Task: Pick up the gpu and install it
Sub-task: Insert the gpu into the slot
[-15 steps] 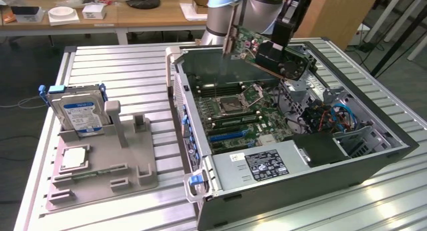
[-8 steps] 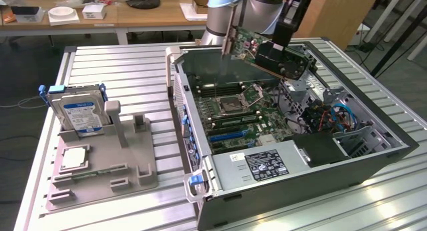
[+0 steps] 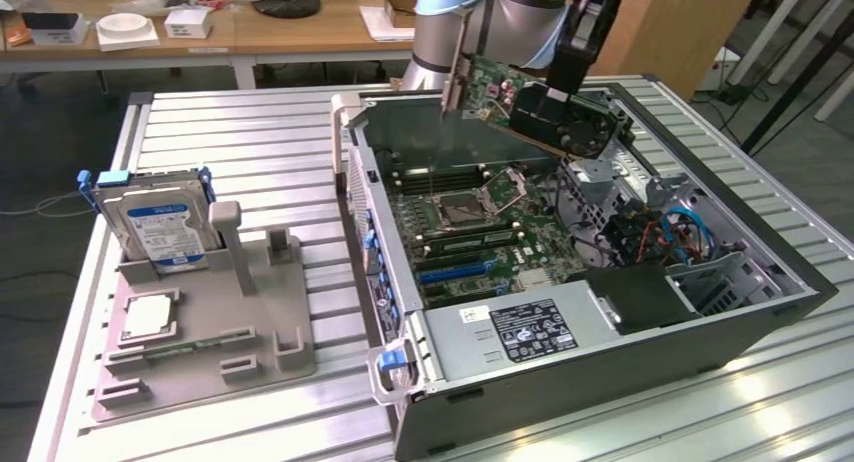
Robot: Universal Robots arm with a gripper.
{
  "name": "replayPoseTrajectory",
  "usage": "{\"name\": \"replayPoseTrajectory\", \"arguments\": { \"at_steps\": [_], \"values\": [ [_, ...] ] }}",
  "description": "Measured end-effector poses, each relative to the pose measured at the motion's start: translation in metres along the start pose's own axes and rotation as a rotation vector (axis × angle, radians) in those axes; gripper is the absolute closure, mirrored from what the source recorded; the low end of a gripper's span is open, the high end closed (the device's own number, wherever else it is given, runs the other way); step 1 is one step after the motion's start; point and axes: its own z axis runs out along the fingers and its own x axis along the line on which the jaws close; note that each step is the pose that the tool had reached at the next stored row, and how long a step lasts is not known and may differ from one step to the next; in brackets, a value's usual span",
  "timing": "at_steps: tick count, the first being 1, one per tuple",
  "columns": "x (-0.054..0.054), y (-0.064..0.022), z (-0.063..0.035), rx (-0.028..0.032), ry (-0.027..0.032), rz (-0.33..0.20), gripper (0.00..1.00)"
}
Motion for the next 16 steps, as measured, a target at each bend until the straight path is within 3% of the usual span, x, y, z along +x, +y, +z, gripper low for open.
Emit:
{"name": "replayPoseTrajectory", "arguments": {
  "at_steps": [16],
  "values": [
    [0.0, 0.0, 0.0, -0.0023, 0.0041, -0.103, 0.74]
  ]
}}
